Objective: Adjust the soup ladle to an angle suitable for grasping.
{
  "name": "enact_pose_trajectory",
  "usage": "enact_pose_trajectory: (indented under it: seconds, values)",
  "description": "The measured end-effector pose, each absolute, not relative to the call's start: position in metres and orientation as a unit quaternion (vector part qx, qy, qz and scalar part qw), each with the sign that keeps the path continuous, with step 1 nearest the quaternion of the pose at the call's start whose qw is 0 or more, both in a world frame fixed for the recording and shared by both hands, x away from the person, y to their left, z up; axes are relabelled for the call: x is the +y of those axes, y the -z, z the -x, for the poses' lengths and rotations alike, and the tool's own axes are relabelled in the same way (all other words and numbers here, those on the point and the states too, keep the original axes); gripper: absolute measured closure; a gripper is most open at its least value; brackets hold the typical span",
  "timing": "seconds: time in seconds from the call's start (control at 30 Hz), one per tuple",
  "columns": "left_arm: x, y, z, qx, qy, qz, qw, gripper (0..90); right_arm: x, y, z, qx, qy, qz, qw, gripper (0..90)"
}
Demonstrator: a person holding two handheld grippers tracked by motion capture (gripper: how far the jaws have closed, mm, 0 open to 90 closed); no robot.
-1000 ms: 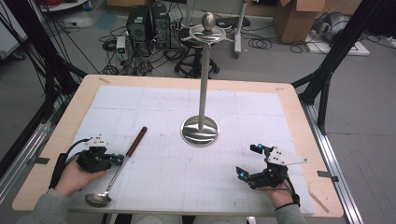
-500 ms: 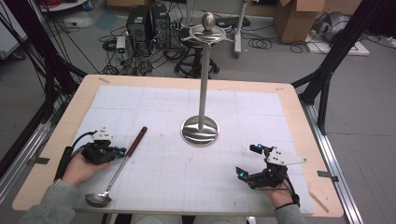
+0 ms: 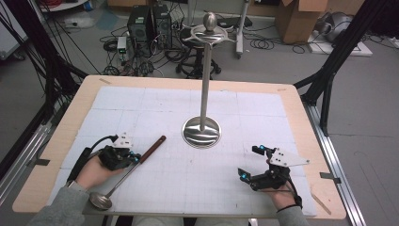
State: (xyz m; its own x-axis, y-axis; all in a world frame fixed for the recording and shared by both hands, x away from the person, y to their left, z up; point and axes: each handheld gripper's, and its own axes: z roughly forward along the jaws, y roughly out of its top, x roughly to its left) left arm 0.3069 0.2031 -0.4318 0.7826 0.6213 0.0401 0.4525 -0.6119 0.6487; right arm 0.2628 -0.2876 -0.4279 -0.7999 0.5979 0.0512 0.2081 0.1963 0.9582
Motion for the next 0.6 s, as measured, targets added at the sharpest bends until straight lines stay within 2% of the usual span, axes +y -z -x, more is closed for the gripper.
enact_pose_trajectory:
  seconds: [0.2,0.6]
  values:
    - [0.182,0.429,-0.299,0.281,-0.127,-0.901,0.304,89.8,-0.291,0.428,-0.263,0.751,-0.576,-0.274,0.172,0.3]
    - [0.171,0.428,-0.292,0.263,-0.105,-0.907,0.31,89.8,-0.291,0.428,-0.263,0.751,-0.576,-0.272,0.173,0.3]
